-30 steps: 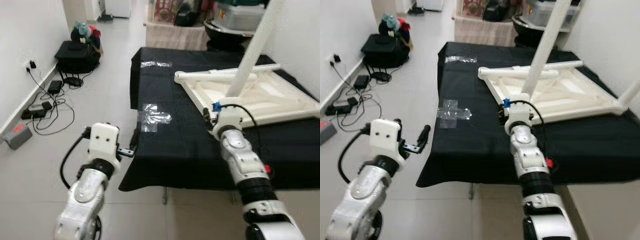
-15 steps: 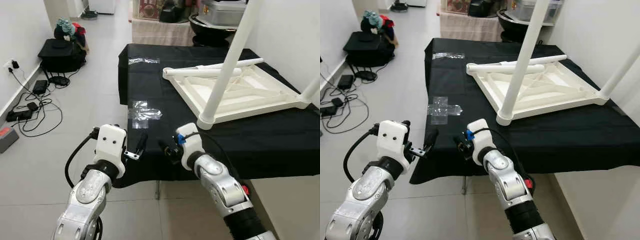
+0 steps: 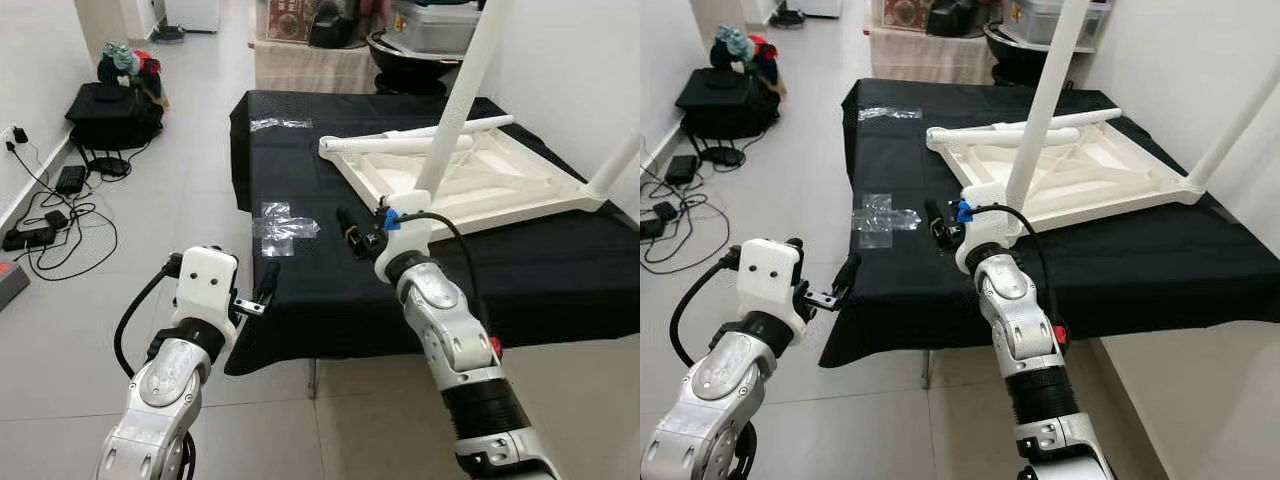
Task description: Building children table
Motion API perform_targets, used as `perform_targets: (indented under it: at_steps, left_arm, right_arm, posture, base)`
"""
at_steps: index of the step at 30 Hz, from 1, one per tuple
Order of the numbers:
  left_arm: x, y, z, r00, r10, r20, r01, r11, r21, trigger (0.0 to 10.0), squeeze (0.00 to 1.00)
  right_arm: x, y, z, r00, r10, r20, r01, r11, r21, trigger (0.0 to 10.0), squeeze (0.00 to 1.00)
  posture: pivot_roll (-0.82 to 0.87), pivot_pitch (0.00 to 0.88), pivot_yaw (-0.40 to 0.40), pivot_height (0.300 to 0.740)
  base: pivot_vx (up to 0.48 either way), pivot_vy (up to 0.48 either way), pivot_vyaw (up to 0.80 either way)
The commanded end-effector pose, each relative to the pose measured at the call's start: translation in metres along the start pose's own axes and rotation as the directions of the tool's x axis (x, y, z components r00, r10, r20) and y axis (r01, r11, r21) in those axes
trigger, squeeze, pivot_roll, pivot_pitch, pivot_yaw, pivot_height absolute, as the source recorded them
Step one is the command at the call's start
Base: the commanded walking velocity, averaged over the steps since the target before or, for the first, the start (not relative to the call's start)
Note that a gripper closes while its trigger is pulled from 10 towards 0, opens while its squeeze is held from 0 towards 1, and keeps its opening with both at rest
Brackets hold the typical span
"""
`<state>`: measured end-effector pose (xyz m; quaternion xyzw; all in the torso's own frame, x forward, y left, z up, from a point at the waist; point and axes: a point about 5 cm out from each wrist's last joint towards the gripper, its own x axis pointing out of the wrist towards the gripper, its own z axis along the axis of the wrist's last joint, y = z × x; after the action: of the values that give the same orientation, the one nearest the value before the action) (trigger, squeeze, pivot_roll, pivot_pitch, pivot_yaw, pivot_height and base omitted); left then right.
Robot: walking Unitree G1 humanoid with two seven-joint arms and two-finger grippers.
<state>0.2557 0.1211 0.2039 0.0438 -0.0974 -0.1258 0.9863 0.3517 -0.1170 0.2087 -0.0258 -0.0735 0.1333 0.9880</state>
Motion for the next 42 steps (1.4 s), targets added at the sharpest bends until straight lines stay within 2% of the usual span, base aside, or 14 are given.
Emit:
perform_targets:
  at_steps: [1, 10, 17, 25, 29, 30, 33, 34, 39, 40, 41, 42]
  left_arm:
    - [-0.002, 0.001, -0.002, 1.0, 0.01, -0.009, -0.01, 1.0, 0.013, 10.0, 0.0]
    - [-0.001, 0.005, 0.003, 1.0, 0.02, 0.013, -0.021, 1.0, 0.009, 10.0, 0.0]
    - [0.001, 0.01, 0.009, 0.999, 0.03, 0.041, -0.03, 0.999, 0.01, 10.0, 0.0]
    - [0.001, 0.01, 0.009, 0.999, 0.019, 0.037, -0.02, 0.999, 0.025, 10.0, 0.0]
    - [0.001, 0.012, 0.01, 0.999, 0.043, 0.033, -0.043, 0.999, -0.006, 10.0, 0.0]
    - [0.001, 0.013, 0.011, 0.998, 0.051, 0.039, -0.05, 0.999, -0.017, 10.0, 0.0]
    - [0.001, 0.013, 0.011, 0.998, 0.051, 0.039, -0.05, 0.999, -0.017, 10.0, 0.0]
    - [0.001, 0.014, 0.012, 0.998, 0.051, 0.04, -0.05, 0.999, -0.022, 10.0, 0.0]
    - [0.001, 0.014, 0.014, 0.998, 0.047, 0.051, -0.046, 0.999, -0.018, 10.0, 0.0]
    - [0.001, 0.013, 0.014, 0.998, 0.044, 0.05, -0.043, 0.999, -0.02, 10.0, 0.0]
    - [0.001, 0.013, 0.014, 0.998, 0.044, 0.05, -0.043, 0.999, -0.02, 10.0, 0.0]
    - [0.001, 0.013, 0.014, 0.998, 0.043, 0.049, -0.042, 0.999, -0.022, 10.0, 0.0]
  right_arm:
    - [0.001, 0.005, -0.002, 1.0, 0.015, -0.003, -0.015, 1.0, -0.012, 10.0, 0.0]
    - [0.007, 0.001, 0.002, 0.999, -0.028, 0.019, 0.029, 0.998, -0.047, 10.0, 0.0]
    - [0.014, -0.007, 0.014, 0.996, -0.069, 0.063, 0.07, 0.997, -0.014, 10.0, 0.0]
    - [0.013, -0.002, 0.014, 0.996, -0.052, 0.07, 0.054, 0.998, -0.015, 10.0, 0.0]
    - [0.015, 0.002, 0.019, 0.994, -0.038, 0.102, 0.046, 0.996, -0.071, 10.0, 0.0]
    - [0.02, 0.007, 0.024, 0.994, 0.014, 0.108, 0.001, 0.99, -0.138, 10.0, 0.0]
    - [0.02, 0.007, 0.024, 0.994, 0.014, 0.108, 0.001, 0.99, -0.138, 10.0, 0.0]
    - [0.023, 0.009, 0.028, 0.994, 0.035, 0.106, -0.017, 0.985, -0.172, 10.0, 0.0]
    - [0.038, 0.001, 0.042, 0.999, 0.021, 0.047, -0.009, 0.972, -0.234, 10.0, 0.0]
    - [0.044, -0.002, 0.037, 0.997, 0.055, -0.044, -0.065, 0.965, -0.254, 10.0, 0.0]
    - [0.044, -0.002, 0.037, 0.997, 0.055, -0.044, -0.065, 0.965, -0.254, 10.0, 0.0]
    - [0.047, -0.003, 0.032, 0.992, 0.081, -0.099, -0.104, 0.961, -0.256, 10.0, 0.0]
  posture:
    - [0.05, 0.119, -0.131, 0.74]
    - [0.06, 0.119, -0.129, 0.74]
    - [0.06, 0.12, -0.133, 0.74]
    - [0.06, 0.12, -0.132, 0.74]
    - [0.06, 0.124, -0.132, 0.74]
    - [0.06, 0.128, -0.134, 0.74]
    - [0.06, 0.128, -0.134, 0.74]
    - [0.06, 0.128, -0.134, 0.74]
    - [0.06, 0.132, -0.134, 0.74]
    - [0.06, 0.139, -0.134, 0.74]
    - [0.06, 0.139, -0.134, 0.74]
    - [0.06, 0.139, -0.134, 0.74]
  base:
    - [0.0, 0.0, 0.8]
    - [0.061, 0.0, 0.8]
    - [0.43, 0.0, 0.0]
    - [0.469, 0.0, 0.0]
    - [0.115, 0.0, 0.0]
    - [0.0, 0.0, 0.0]
    - [0.0, 0.0, 0.0]
    - [0.0, 0.0, 0.0]
    - [0.0, 0.0, 0.0]
    - [0.0, 0.0, 0.0]
    - [0.0, 0.0, 0.0]
    - [0.0, 0.0, 0.0]
